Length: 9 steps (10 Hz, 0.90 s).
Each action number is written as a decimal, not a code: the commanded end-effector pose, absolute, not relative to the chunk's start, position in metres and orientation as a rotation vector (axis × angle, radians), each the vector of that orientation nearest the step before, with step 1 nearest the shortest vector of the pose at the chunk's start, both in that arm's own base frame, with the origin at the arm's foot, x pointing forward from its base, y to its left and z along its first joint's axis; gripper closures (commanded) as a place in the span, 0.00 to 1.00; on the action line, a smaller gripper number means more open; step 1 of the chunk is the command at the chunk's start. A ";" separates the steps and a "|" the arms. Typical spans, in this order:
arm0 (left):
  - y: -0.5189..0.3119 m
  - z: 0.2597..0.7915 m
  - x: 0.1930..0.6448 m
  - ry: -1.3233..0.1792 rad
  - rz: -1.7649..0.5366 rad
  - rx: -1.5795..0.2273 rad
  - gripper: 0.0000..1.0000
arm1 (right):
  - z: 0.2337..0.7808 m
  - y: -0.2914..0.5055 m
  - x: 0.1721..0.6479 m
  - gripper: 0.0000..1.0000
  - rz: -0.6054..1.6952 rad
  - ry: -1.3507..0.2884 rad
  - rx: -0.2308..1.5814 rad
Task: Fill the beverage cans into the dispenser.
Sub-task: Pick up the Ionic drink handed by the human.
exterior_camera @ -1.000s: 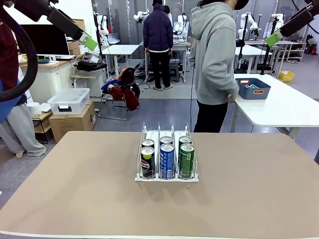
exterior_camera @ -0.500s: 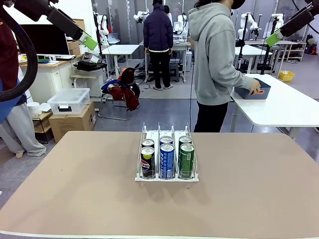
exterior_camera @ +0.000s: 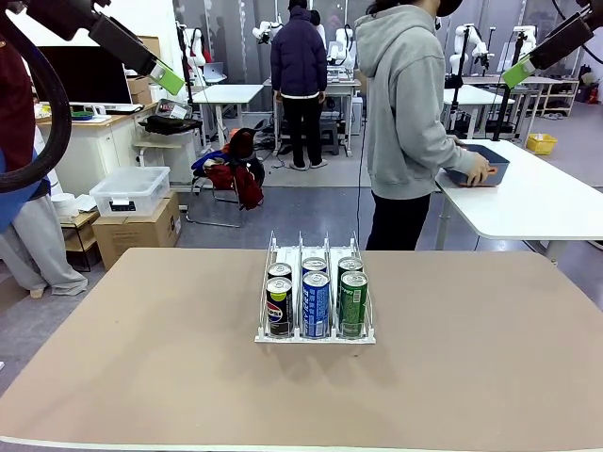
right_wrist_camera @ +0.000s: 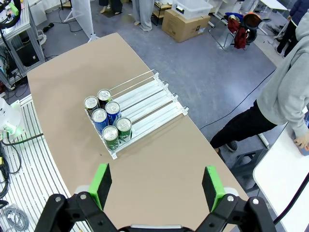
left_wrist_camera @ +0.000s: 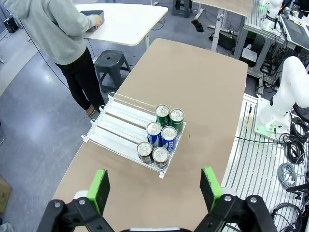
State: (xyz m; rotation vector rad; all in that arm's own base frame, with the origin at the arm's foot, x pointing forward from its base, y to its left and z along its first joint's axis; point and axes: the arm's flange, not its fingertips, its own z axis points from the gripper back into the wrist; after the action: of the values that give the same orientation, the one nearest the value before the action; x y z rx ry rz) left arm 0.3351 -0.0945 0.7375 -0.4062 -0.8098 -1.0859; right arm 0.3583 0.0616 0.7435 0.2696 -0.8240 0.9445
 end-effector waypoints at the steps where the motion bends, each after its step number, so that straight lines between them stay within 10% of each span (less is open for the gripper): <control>1: -0.094 0.738 0.334 -0.810 -1.088 -0.400 0.00 | 0.744 0.061 0.358 0.00 0.947 -0.822 0.261; 9: -0.094 0.738 0.334 -0.810 -1.088 -0.400 0.00 | 0.744 0.061 0.358 0.00 0.947 -0.822 0.261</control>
State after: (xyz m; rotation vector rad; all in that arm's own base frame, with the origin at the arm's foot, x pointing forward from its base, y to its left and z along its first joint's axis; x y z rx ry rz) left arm 0.3351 -0.0945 0.7375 -0.4062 -0.8098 -1.0859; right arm 0.3583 0.0616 0.7435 0.2696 -0.8240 0.9446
